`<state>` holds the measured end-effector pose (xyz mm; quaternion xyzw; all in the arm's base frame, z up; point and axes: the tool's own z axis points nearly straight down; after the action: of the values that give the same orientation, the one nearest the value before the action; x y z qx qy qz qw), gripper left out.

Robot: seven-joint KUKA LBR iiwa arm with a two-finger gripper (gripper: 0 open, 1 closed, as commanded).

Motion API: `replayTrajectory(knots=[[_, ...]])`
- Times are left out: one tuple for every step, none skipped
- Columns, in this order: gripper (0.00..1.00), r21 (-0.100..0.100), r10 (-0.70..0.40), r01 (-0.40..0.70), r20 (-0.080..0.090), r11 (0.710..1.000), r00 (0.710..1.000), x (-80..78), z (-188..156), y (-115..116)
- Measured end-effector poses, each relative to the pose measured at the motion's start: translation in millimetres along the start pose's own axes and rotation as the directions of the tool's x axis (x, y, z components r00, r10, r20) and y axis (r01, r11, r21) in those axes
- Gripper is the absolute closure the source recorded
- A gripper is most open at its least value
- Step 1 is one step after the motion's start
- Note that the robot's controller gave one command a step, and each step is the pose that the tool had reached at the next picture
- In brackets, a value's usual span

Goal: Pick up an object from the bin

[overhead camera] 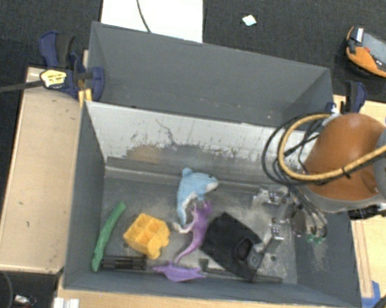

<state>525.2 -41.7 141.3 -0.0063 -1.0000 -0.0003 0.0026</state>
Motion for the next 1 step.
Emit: replayTrajectory(knots=[[0.00,0.001,-0.002,0.002,0.008,1.000,1.000,-2.0,-4.3,0.1]])
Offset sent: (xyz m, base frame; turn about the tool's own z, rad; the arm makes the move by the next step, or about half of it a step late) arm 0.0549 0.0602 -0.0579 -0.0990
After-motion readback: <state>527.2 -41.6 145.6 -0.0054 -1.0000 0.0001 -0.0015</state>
